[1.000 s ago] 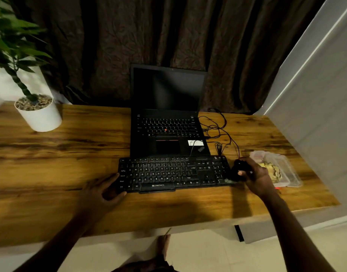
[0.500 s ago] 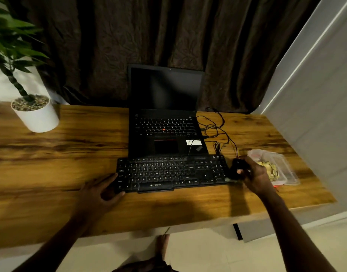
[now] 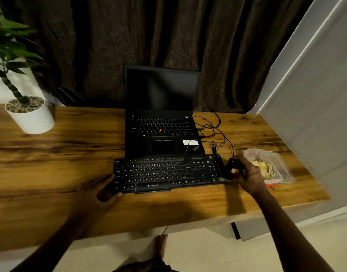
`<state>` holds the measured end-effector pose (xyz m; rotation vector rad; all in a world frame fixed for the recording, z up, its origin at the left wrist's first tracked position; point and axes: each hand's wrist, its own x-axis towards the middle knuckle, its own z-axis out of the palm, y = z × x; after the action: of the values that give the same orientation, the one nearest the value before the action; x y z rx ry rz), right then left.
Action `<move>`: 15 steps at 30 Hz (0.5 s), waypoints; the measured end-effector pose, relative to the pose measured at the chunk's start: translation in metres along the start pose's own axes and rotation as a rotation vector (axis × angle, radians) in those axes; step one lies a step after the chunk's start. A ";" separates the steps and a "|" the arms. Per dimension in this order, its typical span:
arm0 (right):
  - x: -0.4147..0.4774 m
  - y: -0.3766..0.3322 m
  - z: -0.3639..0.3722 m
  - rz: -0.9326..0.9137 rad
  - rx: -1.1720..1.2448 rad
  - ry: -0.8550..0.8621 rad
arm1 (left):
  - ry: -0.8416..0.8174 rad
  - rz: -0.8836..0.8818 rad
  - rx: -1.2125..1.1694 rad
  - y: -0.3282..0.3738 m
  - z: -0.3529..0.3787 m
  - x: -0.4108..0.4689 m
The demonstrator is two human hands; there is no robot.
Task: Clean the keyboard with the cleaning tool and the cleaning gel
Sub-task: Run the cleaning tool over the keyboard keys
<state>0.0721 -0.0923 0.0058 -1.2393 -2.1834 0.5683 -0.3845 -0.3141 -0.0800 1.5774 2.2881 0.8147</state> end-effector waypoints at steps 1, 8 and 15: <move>-0.001 0.004 -0.002 0.007 -0.012 0.014 | -0.006 0.003 0.006 -0.001 0.000 0.001; 0.000 -0.015 0.027 0.024 -0.030 -0.024 | -0.038 -0.032 -0.059 -0.007 0.005 0.002; 0.000 -0.008 0.008 0.042 0.031 -0.034 | -0.056 -0.010 -0.019 -0.015 0.007 0.003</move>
<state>0.0617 -0.0969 0.0048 -1.2706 -2.1722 0.6427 -0.3937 -0.3134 -0.0940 1.5594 2.2410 0.7771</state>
